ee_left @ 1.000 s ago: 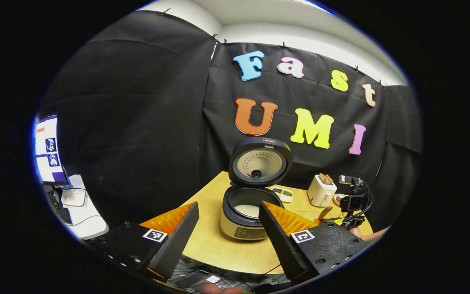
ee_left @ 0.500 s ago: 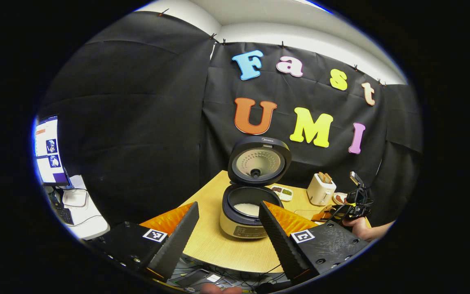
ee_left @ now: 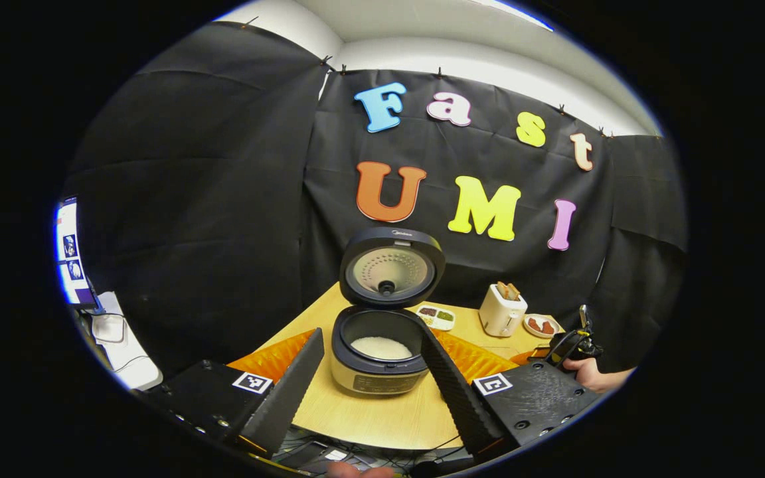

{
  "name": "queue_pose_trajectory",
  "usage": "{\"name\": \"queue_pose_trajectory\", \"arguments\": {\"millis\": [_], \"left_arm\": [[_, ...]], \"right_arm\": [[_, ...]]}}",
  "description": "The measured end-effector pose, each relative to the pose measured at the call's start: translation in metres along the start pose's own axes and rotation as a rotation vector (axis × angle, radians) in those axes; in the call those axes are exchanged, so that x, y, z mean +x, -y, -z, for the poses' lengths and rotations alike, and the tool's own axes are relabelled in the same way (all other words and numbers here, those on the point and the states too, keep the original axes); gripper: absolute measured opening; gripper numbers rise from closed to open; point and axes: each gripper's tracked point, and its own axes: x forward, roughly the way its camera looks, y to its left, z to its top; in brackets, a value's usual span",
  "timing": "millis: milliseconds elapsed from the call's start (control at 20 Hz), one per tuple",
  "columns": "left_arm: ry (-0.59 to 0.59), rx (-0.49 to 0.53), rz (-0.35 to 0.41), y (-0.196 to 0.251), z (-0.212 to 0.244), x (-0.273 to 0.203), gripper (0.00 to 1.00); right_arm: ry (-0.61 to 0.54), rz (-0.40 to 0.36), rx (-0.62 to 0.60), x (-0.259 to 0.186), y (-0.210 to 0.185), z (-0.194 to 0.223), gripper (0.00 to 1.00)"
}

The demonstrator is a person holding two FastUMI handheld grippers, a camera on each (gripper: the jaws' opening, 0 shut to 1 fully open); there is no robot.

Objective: Close the left gripper, press the button to open the rice cooker; take a wooden spoon from the chopstick holder with the right hand, scoop a spoonful of rice and pour it into the rice cooker, then put the wooden spoon back into the chopstick holder.

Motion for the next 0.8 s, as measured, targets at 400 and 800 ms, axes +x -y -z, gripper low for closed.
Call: {"name": "queue_pose_trajectory", "arguments": {"millis": [400,800], "left_arm": [[0.024,0.022,0.073,0.028,-0.003,0.007,0.95],[0.056,0.102,0.046,0.018,-0.002,-0.008,0.95]], "right_arm": [[0.107,-0.107,0.021,-0.055,-0.024,-0.055,0.12],[0.069,-0.258,-0.051,-0.063,-0.136,-0.038,0.12]]}}
